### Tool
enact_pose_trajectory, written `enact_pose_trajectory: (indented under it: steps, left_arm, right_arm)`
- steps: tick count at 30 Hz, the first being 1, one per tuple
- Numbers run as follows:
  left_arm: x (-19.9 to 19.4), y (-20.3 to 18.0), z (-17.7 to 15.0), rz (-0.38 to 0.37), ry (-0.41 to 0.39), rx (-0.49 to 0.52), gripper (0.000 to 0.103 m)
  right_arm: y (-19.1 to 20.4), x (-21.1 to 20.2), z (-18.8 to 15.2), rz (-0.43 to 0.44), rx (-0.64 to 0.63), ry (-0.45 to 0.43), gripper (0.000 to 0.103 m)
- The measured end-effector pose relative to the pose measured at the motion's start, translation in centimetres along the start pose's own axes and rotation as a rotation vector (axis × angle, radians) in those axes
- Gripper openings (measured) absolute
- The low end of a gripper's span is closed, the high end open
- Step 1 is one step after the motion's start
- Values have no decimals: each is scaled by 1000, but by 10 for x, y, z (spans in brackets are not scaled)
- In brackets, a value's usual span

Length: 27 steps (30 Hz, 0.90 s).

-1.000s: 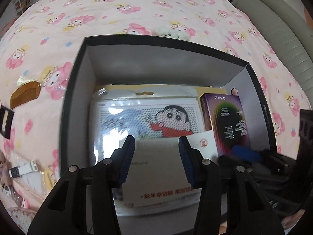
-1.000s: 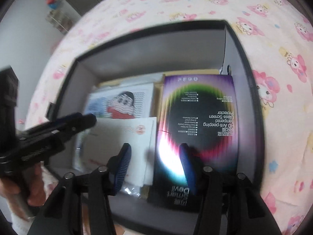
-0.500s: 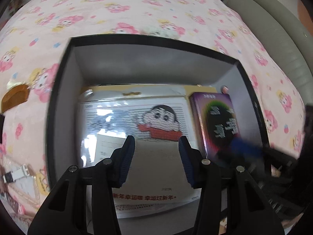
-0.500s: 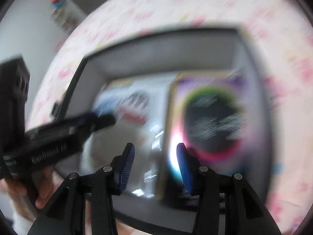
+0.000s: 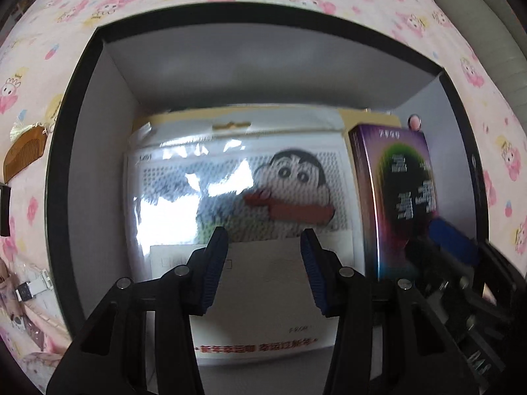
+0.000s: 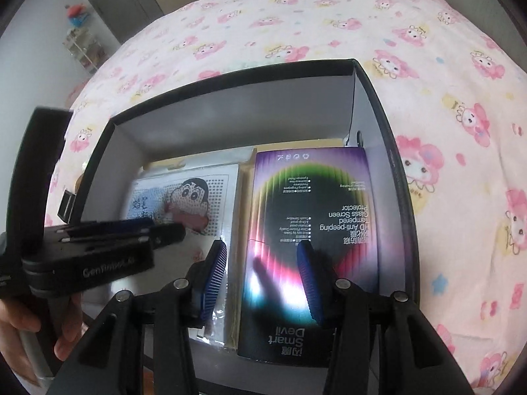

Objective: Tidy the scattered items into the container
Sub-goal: 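Press the envelope down in front of the bead-art kit with both grippers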

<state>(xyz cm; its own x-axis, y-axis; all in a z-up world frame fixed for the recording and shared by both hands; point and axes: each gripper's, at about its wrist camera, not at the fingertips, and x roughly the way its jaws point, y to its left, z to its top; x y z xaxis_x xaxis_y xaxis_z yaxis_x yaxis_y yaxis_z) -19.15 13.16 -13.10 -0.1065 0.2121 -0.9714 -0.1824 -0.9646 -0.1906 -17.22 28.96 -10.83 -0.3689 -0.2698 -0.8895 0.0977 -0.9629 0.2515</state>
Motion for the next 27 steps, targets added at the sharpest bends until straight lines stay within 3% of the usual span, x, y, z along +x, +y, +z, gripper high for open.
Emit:
enact_pose_trajectory:
  steps: [3,7,9,12,19,24,27]
  left_arm:
    - [-8,6,-3,-52,-15,-26,47]
    - [-18,-17,-15,-100,-51,62,47]
    - [-18,-32,-22,-78,-53,131,48]
    - [-16,-55,-30,-6,-53,214,60]
    - [8,-71,-35,146,19,258,60]
    - [6,-52,-36,162,36,227,61]
    - [-2,-39,-36,98,31,200,61]
  right_arm:
    - [-3,-5,1,10,25,-13,41]
    - [-8,-11,0,26,50,-32,41]
    - [-10,-14,0,33,57,-44,41]
    - [-11,-19,1,34,60,-65,41]
    - [-14,-21,4,35,68,-71,41]
    - [-16,-19,7,34,64,-61,41]
    - [-14,-15,13,30,48,-41,41]
